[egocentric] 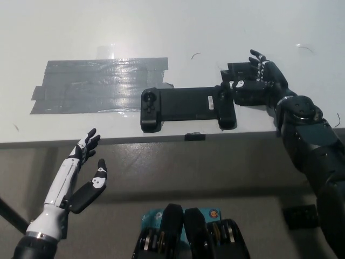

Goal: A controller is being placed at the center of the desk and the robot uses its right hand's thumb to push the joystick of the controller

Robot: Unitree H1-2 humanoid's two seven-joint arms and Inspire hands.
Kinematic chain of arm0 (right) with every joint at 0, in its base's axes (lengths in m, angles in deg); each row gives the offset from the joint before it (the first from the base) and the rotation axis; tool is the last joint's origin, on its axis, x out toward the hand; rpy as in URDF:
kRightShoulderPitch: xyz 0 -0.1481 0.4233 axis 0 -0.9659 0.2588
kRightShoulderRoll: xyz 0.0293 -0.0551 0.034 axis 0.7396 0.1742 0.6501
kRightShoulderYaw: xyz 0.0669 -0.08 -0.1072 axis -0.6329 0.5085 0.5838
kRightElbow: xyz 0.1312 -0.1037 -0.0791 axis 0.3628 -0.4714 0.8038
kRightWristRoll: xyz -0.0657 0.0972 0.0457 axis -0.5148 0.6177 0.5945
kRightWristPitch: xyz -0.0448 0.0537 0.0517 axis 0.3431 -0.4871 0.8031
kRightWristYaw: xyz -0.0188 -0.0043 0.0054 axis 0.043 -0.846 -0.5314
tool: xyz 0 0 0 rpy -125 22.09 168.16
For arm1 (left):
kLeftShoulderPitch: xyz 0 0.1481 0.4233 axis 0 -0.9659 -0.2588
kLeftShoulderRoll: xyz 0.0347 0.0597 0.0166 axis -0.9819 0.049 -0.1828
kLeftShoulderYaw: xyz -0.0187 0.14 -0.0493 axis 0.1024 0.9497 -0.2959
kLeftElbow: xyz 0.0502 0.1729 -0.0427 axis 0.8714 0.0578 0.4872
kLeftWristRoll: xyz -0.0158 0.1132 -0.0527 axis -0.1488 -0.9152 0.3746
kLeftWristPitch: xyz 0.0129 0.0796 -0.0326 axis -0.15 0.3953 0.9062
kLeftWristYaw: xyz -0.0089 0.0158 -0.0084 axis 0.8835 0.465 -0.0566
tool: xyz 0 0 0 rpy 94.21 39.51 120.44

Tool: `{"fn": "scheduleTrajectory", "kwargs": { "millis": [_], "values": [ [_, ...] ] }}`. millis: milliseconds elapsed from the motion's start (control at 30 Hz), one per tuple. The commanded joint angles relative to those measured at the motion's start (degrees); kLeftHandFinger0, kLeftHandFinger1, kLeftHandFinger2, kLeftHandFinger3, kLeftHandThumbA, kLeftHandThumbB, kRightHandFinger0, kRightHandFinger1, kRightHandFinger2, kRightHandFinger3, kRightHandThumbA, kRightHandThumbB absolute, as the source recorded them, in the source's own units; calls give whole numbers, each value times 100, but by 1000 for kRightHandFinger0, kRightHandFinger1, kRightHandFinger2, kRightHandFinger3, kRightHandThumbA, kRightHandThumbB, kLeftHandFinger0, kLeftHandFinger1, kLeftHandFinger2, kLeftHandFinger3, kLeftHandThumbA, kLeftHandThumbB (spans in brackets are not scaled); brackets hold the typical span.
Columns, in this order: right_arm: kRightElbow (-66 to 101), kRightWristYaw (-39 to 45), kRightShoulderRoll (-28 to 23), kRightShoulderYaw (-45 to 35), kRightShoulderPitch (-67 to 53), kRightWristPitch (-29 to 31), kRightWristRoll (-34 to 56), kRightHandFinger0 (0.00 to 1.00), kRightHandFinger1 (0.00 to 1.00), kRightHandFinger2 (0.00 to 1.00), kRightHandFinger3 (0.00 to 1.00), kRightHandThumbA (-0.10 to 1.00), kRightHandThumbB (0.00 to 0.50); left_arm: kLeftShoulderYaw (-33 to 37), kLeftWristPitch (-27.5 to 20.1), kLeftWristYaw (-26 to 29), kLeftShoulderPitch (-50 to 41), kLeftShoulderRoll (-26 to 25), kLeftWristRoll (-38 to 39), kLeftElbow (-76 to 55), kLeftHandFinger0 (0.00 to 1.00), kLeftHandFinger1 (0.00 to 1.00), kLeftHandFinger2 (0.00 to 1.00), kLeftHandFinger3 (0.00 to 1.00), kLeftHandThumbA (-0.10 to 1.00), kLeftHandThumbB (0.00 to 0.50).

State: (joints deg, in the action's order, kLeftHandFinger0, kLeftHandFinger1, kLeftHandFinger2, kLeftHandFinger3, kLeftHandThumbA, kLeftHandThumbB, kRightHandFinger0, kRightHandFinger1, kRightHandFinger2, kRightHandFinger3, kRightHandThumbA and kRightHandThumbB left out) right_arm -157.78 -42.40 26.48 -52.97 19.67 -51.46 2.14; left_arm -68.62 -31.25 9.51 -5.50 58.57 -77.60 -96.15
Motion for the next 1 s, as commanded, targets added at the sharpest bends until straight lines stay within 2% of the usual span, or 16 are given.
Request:
{"fn": "scheduleTrajectory", "kwargs": {
  "millis": [0, 167, 367, 433, 500, 633, 667, 733, 833, 867, 967],
  "values": [
    [-17, -233, -43, -40, 360, -52, 133, 1000, 1000, 1000, 1000, 1000, 365, -57, -28, -42, 113, -85, -21, -131, 1000, 1000, 1000, 1000, 243, 65],
    [-24, -216, -55, -42, 383, -32, 157, 1000, 1000, 1000, 1000, 1000, 362, -63, -13, -52, 128, -91, -2, -127, 1000, 1000, 1000, 1000, 233, 65],
    [105, -333, -161, 20, 492, -6, 100, 1000, 1000, 1000, 1000, 1000, 385, -56, -53, -52, 141, -95, -9, -104, 1000, 1000, 1000, 1000, 223, 69],
    [205, -416, -220, 78, 532, 20, 23, 1000, 1000, 1000, 1000, 1000, 425, -62, -25, -59, 148, -90, 15, -119, 1000, 1000, 1000, 1000, 227, 75],
    [406, -467, -275, 43, 577, 70, 60, 1000, 1000, 1000, 1000, 1000, 402, -65, -42, -59, 166, -95, 17, -98, 1000, 1000, 1000, 1000, 227, 75],
    [764, -319, -360, -88, 637, 120, 227, 1000, 1000, 1000, 1000, 1000, 392, -62, -44, -53, 178, -114, -21, -91, 1000, 1000, 1000, 1000, 227, 73],
    [978, -316, -388, -42, 604, 112, 172, 1000, 1000, 1000, 1000, 1000, 372, -63, -44, -55, 174, -116, -18, -95, 1000, 1000, 1000, 1000, 230, 74],
    [1729, -275, -437, 3, 435, -35, 128, 1000, 1000, 1000, 1000, 1000, 384, -61, -52, -59, 169, -116, -12, -101, 1000, 1000, 1000, 1000, 229, 72],
    [2996, -138, -462, 24, 56, -246, 153, 1000, 1000, 1000, 1000, 1000, 350, -45, -24, -62, 186, -101, -19, -101, 1000, 1000, 1000, 1000, 225, 72],
    [3752, -66, -468, 64, -166, -523, 145, 1000, 1000, 1000, 1000, 1000, 368, -60, -20, -63, 202, -100, 9, -95, 1000, 1000, 1000, 1000, 223, 76],
    [4888, -17, -410, 66, -508, -907, 221, 1000, 1000, 1000, 1000, 1000, 377, -79, 3, -69, 253, -111, 36, -91, 1000, 1000, 1000, 1000, 227, 81]
  ]
}}
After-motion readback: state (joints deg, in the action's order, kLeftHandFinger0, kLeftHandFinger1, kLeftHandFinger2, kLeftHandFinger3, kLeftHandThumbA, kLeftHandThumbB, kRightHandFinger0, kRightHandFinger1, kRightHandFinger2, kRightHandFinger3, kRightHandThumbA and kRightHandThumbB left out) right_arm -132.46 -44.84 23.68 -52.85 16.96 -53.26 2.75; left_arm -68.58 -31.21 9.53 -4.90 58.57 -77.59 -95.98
